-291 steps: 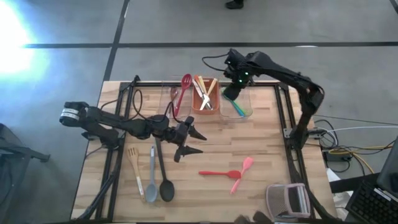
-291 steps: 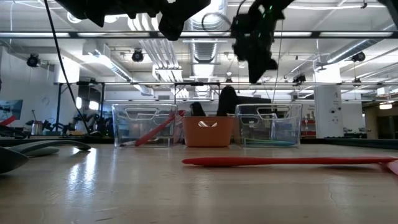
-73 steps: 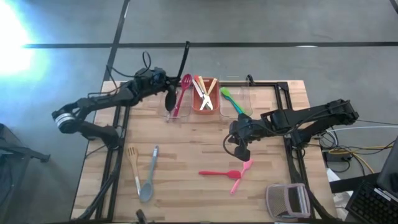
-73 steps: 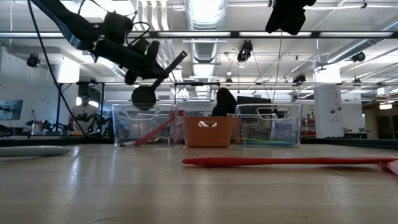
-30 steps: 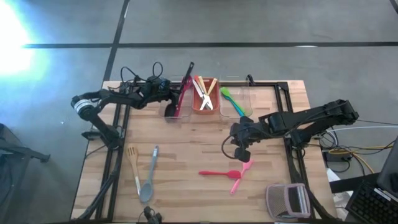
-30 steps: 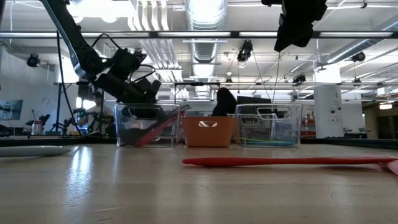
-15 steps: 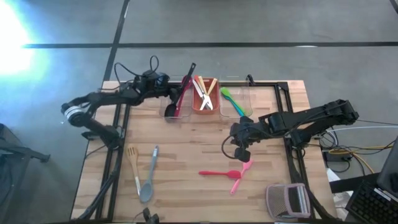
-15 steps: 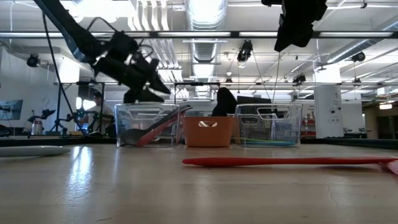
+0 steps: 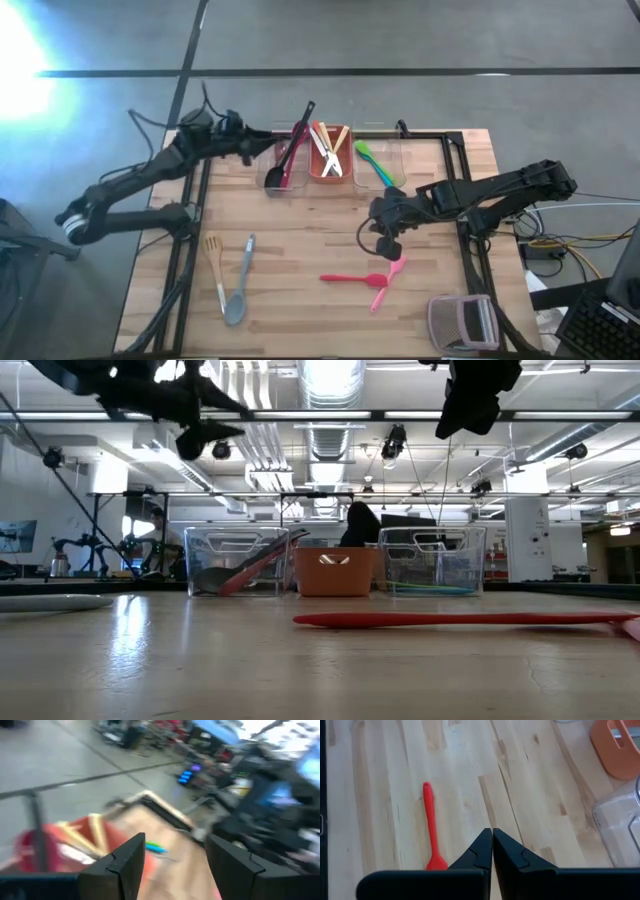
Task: Pick & Place Kitchen Items
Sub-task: Put the red spatula into the right transparent bin
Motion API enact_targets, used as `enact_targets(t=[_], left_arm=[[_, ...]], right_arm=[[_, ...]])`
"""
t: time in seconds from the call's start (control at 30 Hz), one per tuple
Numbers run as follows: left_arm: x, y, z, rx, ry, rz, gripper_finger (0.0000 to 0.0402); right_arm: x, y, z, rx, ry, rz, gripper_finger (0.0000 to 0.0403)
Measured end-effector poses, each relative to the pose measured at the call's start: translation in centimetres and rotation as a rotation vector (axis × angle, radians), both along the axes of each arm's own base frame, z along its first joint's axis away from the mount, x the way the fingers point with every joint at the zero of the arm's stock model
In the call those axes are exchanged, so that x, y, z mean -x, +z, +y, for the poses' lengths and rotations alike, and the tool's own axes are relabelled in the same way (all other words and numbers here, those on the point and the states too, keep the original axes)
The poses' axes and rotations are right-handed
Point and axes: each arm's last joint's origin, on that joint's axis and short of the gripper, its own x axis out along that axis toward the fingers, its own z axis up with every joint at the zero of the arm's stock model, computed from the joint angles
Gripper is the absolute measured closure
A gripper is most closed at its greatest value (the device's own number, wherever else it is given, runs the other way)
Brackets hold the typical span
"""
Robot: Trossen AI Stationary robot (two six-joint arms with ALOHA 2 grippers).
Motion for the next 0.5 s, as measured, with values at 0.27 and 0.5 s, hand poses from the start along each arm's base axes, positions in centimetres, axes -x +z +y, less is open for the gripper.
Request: enact_targets(t=[0.27,0.5], left_arm=[[1.5,1.9,-4.1,0.014,-0.226,-0.083,0.0195],[1.1,2.0,-7.2,0.002,-0.355,-0.061,0.0197]], right_arm=[[-0.2,0.1,0.0,-0.005,0.0,-0.025,0.0394],[-0.3,0.2,0.0,-0.002,-0.005,-0.036,0.0394]])
